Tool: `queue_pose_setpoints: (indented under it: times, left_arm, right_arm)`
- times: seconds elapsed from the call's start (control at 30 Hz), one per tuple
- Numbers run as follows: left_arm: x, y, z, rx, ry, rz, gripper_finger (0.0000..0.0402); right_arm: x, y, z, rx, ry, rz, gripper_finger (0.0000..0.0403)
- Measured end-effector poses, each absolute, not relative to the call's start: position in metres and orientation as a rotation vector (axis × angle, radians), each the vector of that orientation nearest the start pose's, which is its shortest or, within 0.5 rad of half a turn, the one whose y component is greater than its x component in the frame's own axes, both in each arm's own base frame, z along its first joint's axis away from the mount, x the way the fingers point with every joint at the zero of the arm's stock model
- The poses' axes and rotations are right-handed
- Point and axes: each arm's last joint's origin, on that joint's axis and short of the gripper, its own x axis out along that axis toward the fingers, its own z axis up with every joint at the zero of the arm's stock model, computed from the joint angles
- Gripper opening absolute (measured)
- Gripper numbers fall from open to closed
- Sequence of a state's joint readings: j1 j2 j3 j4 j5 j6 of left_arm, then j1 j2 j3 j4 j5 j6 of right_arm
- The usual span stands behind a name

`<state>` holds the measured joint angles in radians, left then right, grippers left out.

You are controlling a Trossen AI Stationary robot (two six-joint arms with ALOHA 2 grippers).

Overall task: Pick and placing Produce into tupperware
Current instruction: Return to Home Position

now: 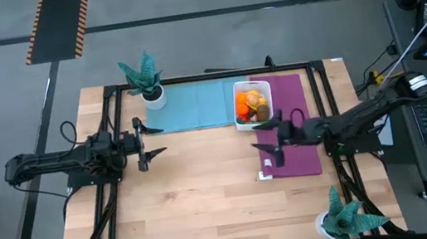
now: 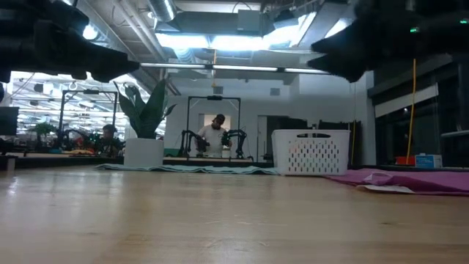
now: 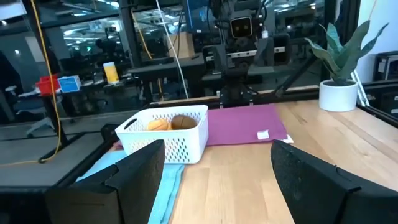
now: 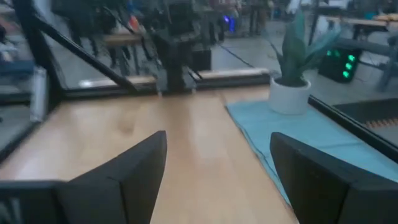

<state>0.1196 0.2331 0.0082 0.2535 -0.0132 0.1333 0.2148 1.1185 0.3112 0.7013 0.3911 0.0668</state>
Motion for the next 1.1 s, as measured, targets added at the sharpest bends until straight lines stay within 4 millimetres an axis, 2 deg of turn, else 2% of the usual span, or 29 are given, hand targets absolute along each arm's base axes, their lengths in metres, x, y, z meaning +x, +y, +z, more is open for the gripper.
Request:
queue_pose_setpoints:
  times: [0.1,0.3,0.47,0.63,0.9,1.1]
  left_arm:
    - [0.110,0.014,0.171,0.135,-0.024,0.135,0.0286]
    - [0.104,0.013,0.170,0.127,-0.018,0.143,0.0286]
    - [0.101,0.013,0.171,0.131,-0.030,0.155,0.0286]
    - [0.097,0.015,0.172,0.140,-0.045,0.229,0.0286]
    - [0.096,0.015,0.169,0.136,-0.015,0.231,0.0286]
    - [0.096,0.015,0.169,0.141,-0.016,0.231,0.0286]
  right_arm:
    - [0.192,0.034,0.192,0.044,0.066,-0.146,0.0287]
    - [0.174,0.031,0.190,-0.011,0.025,-0.120,0.0287]
    - [0.165,0.029,0.190,-0.035,0.000,-0.109,0.0287]
    - [0.155,0.027,0.179,-0.031,0.004,-0.109,0.0287]
    - [0.137,0.022,0.169,-0.017,-0.050,-0.113,0.0287]
    - [0.135,0.021,0.168,-0.040,-0.031,-0.132,0.0287]
